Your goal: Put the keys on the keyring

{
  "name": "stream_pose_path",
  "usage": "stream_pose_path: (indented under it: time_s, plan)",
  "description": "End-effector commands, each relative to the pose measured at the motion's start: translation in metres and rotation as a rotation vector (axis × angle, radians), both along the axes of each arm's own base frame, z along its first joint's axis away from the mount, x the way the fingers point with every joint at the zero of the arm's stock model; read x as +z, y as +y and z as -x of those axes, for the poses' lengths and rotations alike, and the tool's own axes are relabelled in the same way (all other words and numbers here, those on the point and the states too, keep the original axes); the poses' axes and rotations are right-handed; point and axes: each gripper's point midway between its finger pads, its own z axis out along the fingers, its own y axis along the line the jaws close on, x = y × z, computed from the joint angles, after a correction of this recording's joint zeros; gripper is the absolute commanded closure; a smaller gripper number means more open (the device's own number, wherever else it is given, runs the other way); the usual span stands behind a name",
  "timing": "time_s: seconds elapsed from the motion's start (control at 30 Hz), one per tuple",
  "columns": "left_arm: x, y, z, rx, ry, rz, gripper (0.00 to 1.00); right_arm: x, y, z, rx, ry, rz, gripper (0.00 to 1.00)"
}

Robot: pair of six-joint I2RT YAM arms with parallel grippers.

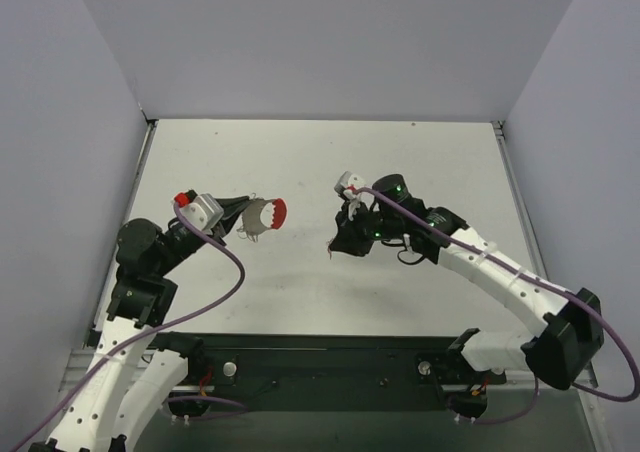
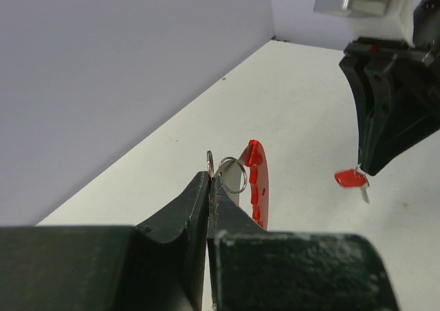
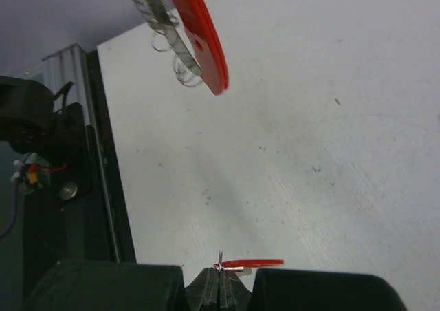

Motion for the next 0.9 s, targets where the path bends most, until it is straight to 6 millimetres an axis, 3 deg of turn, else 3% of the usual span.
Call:
stream_pose_path:
  time_s: [0.0,0.07,0.1,0.3,0.47,0.67,0.87]
  plan:
    - [0.021,-0.024,0.026,-0.207,-0.095,-0.018,1.00,0.048,0.005,0.041,0.245,-0.076,-0.175,1.00]
    - [0.021,-0.036,0.039,-0.317,-0.107,-0.028,1.00,0.064,0.003,0.051,0.307,-0.092,-0.230,1.00]
    - [0.022,-0.039,0.043,-0.348,-0.112,-0.030,1.00,0.079,0.002,0.069,0.394,-0.087,-0.294,1.00]
    - [0.025,-0.054,0.062,-0.498,-0.121,-0.034,1.00,0.118,-0.009,0.096,0.510,-0.121,-0.410,1.00]
    - [0.033,-0.058,0.067,-0.505,-0.154,-0.008,1.00,0.132,-0.012,0.092,0.457,-0.155,-0.422,1.00]
    - [0.038,-0.061,0.059,-0.452,-0.153,0.024,1.00,0.141,-0.010,0.062,0.231,-0.128,-0.453,1.00]
    - [0.043,-0.067,0.047,-0.392,-0.145,0.051,1.00,0.156,-0.013,0.062,0.192,-0.202,-0.519,1.00]
